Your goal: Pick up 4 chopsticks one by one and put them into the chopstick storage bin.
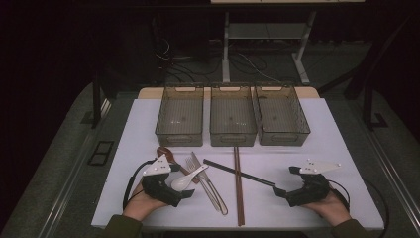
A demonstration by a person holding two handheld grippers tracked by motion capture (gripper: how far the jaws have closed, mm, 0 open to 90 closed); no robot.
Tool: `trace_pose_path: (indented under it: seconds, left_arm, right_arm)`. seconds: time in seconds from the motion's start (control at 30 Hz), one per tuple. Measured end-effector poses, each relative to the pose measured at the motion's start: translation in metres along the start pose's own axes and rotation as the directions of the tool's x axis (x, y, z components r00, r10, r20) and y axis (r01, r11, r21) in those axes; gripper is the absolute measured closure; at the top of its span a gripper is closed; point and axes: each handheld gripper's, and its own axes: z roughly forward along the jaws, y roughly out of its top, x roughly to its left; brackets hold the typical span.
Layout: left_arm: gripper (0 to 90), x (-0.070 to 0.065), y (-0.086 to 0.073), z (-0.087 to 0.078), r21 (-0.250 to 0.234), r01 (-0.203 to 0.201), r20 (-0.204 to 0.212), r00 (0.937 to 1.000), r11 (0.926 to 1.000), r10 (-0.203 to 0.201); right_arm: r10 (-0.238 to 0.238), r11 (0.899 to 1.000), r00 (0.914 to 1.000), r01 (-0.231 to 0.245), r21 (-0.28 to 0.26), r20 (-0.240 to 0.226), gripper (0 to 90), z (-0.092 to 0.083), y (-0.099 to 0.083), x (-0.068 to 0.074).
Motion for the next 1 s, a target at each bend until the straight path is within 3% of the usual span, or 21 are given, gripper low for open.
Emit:
trace_pose_path:
  seconds: [0.33,0.83,0.97,1.0]
  left_arm:
    - [0.0,0.004,0.000,0.001,0.000,0.012,0.000,0.9999,0.9999,-0.012]
    - [0.0,0.001,0.000,-0.001,-0.003,0.004,0.000,1.0000,1.0000,-0.004]
    - [0.0,0.002,0.000,-0.001,-0.003,0.007,-0.005,1.0000,1.0000,-0.007]
    - [0.0,0.002,0.000,-0.001,-0.003,0.007,-0.005,1.0000,1.0000,-0.007]
  right_arm:
    - [0.004,0.999,0.9999,-0.003,0.041,-0.015,1.6,0.001,0.004,-0.001]
    - [0.027,0.997,0.9996,-0.028,0.076,0.010,1.7,0.013,0.018,0.005]
    - [0.029,0.997,0.9996,-0.029,0.065,0.003,7.6,0.015,0.021,0.006]
    - [0.033,0.997,0.9995,-0.033,0.064,0.000,14.6,0.015,0.022,0.007]
